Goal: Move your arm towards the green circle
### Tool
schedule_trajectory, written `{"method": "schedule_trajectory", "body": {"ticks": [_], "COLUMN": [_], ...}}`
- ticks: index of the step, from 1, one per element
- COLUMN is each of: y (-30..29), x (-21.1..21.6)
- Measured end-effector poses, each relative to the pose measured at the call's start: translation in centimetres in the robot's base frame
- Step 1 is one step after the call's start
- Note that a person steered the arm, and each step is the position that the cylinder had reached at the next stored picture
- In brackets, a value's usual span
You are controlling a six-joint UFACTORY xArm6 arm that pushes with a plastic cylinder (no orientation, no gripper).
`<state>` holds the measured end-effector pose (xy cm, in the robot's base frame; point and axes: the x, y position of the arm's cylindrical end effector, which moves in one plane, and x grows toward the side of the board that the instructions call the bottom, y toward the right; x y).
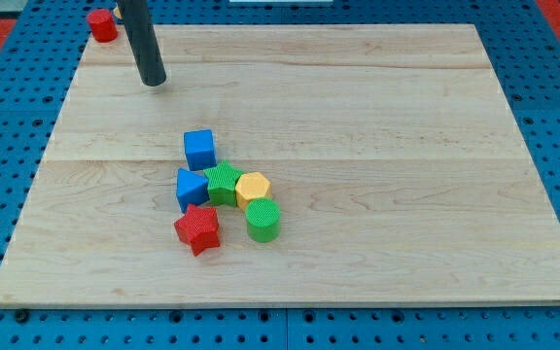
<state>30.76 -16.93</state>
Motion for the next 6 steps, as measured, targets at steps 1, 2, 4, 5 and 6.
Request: {"method": "schedule_trajectory", "body": {"ticks": [1,2,4,5,6], "y": [1.7,6.0,12.3,14.1,15.2], "x": [1.1,6.1,6.4,6.4,6.4]}}
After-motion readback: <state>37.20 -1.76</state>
